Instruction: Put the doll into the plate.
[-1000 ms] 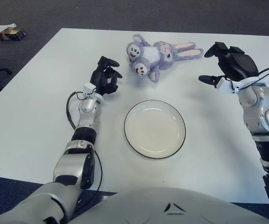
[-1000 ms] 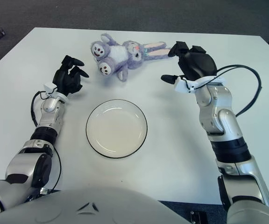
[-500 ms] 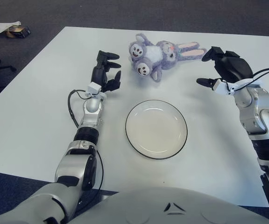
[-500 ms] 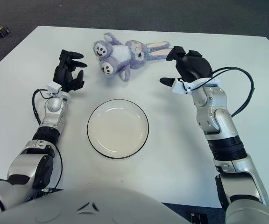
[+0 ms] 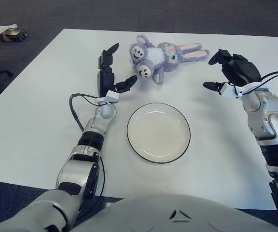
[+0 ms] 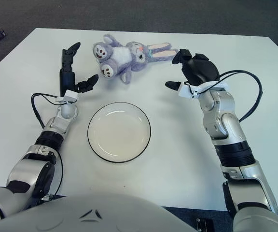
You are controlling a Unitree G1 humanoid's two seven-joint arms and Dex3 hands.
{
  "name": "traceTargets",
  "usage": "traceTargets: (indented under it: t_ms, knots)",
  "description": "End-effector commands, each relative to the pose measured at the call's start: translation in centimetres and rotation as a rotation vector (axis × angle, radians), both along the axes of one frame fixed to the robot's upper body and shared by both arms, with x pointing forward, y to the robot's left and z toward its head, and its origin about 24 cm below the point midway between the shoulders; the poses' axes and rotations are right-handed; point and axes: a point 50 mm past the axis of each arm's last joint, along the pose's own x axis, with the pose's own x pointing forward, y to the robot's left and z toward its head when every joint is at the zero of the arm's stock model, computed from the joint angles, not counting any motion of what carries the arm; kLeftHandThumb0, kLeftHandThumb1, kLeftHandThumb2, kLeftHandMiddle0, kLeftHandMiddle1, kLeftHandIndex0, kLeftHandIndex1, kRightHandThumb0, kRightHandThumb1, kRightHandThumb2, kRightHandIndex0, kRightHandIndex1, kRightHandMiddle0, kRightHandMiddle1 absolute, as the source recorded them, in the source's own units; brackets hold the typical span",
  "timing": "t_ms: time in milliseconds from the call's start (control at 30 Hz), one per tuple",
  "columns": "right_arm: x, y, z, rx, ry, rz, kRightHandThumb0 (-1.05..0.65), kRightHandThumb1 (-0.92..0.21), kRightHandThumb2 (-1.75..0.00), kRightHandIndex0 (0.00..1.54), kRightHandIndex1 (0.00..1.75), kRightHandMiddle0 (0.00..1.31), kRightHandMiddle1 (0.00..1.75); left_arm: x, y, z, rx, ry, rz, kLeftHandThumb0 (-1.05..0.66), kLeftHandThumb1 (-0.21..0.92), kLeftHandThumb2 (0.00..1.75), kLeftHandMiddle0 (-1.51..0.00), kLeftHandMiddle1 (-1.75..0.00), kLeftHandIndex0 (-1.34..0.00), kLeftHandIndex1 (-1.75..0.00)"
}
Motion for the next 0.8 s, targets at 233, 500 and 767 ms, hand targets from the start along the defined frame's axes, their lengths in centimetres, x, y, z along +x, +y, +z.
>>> traceTargets:
  t_ms: [233,500,767]
  knots:
    - [-0.1,-0.5,-0.6,0.007,0.036,-0.019,-0.63,-0.83,-0.67,0.17,0.94,0.00,1.23,-0.3,0.2,-1.9,0.109,0.029,-0.035,-0.86,0.59,0.55,0.00,-0.24,0.00,-0.33]
    - [-0.1,-0.7,-0.9,0.029,0.057,-0.024,-0.63,-0.84,-0.67,0.16,0.94,0.00,1.21,0.7,-0.4,-0.8,0.238,-0.045,-0.054,-0.94,0.61,0.53,0.00,-0.04,0.00,-0.05]
    - [-0.2,-0.7,-1.0,0.027,0.056,-0.030,-0.63,-0.84,-0.66,0.16,0.96,0.00,1.21,1.4,-0.7,-0.7,0.321,-0.050,-0.060,-0.99,0.62,0.47,0.00,0.00,0.00,0.00]
